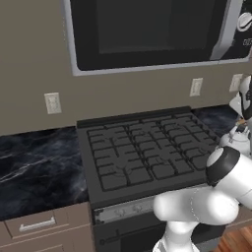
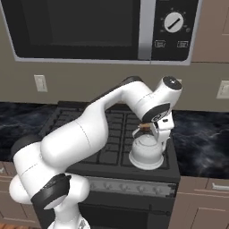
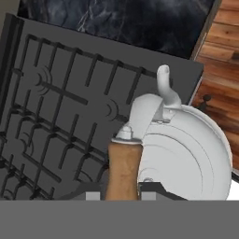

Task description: The kettle is done boiling. Turn off the stove, then wait for 300 timesteps before moving the kettle to the dining table.

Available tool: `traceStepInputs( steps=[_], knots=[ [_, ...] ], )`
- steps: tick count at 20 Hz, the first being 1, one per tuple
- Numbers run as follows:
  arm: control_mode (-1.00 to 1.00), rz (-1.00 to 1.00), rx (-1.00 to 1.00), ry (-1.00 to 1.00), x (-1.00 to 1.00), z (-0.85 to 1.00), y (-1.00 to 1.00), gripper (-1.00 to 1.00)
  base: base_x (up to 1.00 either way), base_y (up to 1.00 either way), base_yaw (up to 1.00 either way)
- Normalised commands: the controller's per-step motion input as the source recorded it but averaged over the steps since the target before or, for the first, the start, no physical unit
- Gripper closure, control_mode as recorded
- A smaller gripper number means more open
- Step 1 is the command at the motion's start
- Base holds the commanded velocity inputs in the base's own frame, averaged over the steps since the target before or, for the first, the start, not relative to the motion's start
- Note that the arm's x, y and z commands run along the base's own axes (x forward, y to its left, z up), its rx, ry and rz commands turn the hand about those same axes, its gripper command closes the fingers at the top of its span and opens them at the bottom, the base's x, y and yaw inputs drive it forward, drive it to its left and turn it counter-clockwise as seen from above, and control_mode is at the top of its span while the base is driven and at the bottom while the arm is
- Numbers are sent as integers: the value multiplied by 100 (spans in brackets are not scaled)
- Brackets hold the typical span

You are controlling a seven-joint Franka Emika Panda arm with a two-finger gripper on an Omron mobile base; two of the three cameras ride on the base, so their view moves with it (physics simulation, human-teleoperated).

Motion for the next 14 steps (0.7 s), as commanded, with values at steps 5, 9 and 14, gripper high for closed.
traceStepInputs(
  steps=[5,9,14],
  knots=[
    [100,0,0,0,0,0,0,100,-13,-21,-22],
    [100,0,0,0,0,0,0,100,-5,-21,-23],
    [100,0,0,0,0,0,0,100,-7,-33,-28]
  ],
)
